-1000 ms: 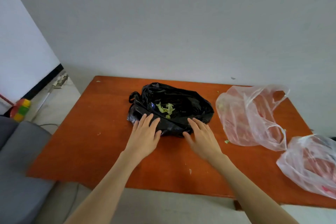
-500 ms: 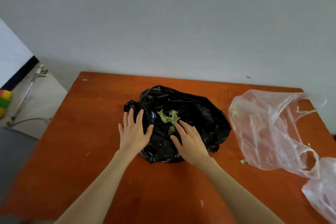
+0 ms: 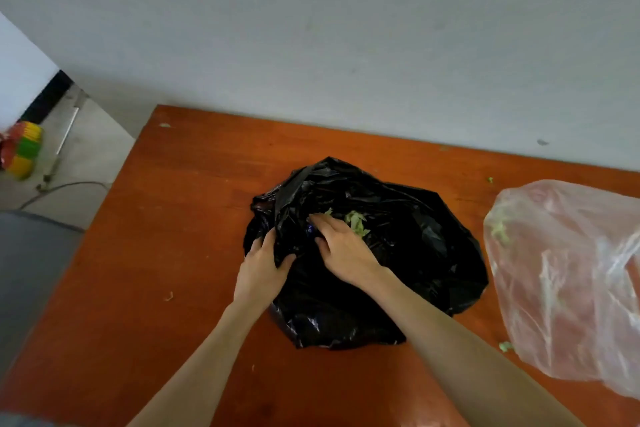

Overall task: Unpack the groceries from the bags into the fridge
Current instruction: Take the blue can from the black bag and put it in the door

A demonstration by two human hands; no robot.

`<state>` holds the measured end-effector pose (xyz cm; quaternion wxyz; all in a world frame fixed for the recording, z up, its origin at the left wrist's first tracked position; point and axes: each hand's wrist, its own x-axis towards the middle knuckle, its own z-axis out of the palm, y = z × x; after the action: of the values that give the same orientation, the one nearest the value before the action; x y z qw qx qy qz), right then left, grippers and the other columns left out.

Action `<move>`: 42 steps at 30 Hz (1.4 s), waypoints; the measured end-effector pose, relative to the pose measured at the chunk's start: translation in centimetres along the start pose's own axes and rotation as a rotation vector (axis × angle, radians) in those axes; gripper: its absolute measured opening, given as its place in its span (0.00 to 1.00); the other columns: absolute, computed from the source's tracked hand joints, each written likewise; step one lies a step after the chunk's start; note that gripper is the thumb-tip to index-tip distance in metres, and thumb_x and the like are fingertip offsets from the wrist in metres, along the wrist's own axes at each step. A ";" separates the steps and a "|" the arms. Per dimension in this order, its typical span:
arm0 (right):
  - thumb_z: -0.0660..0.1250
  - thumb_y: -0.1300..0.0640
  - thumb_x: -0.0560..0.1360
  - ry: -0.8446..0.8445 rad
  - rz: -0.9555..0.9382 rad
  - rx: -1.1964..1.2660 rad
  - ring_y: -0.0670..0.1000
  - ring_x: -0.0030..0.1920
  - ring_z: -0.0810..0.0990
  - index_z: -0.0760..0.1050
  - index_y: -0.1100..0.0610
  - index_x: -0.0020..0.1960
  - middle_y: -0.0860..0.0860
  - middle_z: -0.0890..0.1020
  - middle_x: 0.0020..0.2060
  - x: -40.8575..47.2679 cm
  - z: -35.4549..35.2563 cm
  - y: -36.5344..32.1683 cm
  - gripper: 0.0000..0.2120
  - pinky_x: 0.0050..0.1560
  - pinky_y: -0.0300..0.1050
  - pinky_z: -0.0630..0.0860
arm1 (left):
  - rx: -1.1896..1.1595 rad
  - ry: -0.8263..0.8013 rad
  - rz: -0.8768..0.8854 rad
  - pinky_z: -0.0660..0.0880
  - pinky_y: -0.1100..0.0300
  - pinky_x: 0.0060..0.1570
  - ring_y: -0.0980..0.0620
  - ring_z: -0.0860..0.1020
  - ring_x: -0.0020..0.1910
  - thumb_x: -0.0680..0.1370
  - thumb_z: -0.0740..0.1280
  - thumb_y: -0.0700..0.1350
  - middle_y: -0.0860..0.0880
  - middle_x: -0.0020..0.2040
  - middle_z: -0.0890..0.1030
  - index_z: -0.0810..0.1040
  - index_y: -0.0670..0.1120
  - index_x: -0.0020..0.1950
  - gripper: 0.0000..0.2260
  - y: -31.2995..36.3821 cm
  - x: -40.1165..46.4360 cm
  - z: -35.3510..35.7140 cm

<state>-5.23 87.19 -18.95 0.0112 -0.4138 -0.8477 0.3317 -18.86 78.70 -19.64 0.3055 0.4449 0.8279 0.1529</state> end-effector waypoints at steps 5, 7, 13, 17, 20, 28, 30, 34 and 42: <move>0.58 0.60 0.79 -0.051 0.140 0.230 0.54 0.72 0.63 0.57 0.59 0.75 0.55 0.65 0.72 1.7 0.9 -0.6 0.25 0.69 0.43 0.61 | -0.119 0.083 0.051 0.73 0.55 0.56 0.47 0.74 0.60 0.77 0.66 0.46 0.47 0.62 0.75 0.70 0.45 0.68 0.20 -0.4 -0.4 -0.2; 0.60 0.58 0.79 0.000 0.206 0.293 0.55 0.69 0.66 0.60 0.60 0.73 0.56 0.68 0.69 1.1 1.2 -0.3 0.24 0.66 0.43 0.63 | -0.154 0.117 0.050 0.73 0.60 0.49 0.48 0.77 0.55 0.77 0.66 0.44 0.47 0.56 0.79 0.74 0.43 0.62 0.14 -0.6 -0.4 -0.3; 0.67 0.53 0.75 0.047 0.272 0.218 0.55 0.62 0.71 0.69 0.60 0.65 0.56 0.73 0.61 -2.8 1.5 1.5 0.22 0.59 0.41 0.66 | -0.242 0.045 -0.054 0.68 0.70 0.29 0.59 0.75 0.34 0.78 0.63 0.44 0.48 0.46 0.80 0.74 0.42 0.61 0.13 -1.1 0.5 -0.6; 0.70 0.53 0.73 -0.051 0.048 0.013 0.56 0.71 0.60 0.57 0.57 0.74 0.56 0.63 0.70 -2.6 1.2 1.8 0.35 0.71 0.47 0.57 | -0.273 0.021 -0.049 0.68 0.72 0.29 0.63 0.71 0.35 0.78 0.64 0.43 0.47 0.48 0.80 0.75 0.42 0.60 0.12 -1.0 0.2 -0.3; 0.70 0.58 0.72 -0.210 -0.086 -0.162 0.56 0.74 0.55 0.55 0.57 0.75 0.55 0.59 0.73 -1.4 1.2 1.4 0.37 0.72 0.46 0.54 | -0.308 0.025 -0.055 0.69 0.73 0.30 0.60 0.72 0.37 0.78 0.64 0.42 0.46 0.50 0.80 0.76 0.42 0.59 0.11 -1.2 -0.2 -0.4; 0.74 0.49 0.66 -0.237 0.019 -0.091 0.55 0.59 0.72 0.62 0.58 0.69 0.53 0.68 0.61 -0.7 -1.0 1.9 0.37 0.56 0.46 0.72 | -0.215 0.010 -0.014 0.70 0.69 0.36 0.54 0.76 0.44 0.77 0.65 0.43 0.48 0.50 0.79 0.75 0.42 0.60 0.12 -1.5 -0.3 -1.6; 0.74 0.47 0.65 -0.138 0.107 0.055 0.53 0.57 0.73 0.63 0.55 0.68 0.50 0.66 0.60 -1.7 -2.3 1.9 0.37 0.56 0.46 0.72 | -0.163 0.014 0.006 0.73 0.64 0.44 0.50 0.77 0.50 0.77 0.65 0.45 0.47 0.52 0.79 0.74 0.43 0.61 0.14 -1.6 -0.3 -2.2; 0.74 0.47 0.67 0.051 0.182 0.223 0.49 0.57 0.71 0.64 0.50 0.67 0.46 0.65 0.59 -3.7 -5.0 1.8 0.33 0.53 0.40 0.69 | -0.086 0.037 0.092 0.70 0.56 0.58 0.47 0.71 0.64 0.77 0.65 0.50 0.47 0.66 0.69 0.65 0.46 0.70 0.23 -0.6 -1.0 -3.6; 0.75 0.52 0.67 0.438 0.219 0.382 0.44 0.58 0.67 0.63 0.50 0.69 0.45 0.67 0.59 -9.5 -8.3 0.4 0.34 0.56 0.36 0.63 | 0.167 0.124 0.521 0.54 0.56 0.71 0.52 0.52 0.75 0.79 0.57 0.54 0.49 0.76 0.56 0.55 0.49 0.75 0.26 4.0 -2.6 -6.3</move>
<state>3.69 85.21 -10.25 0.2352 -0.5549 -0.6977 0.3872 -19.24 78.94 -11.71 0.1667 0.6564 0.7123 0.1844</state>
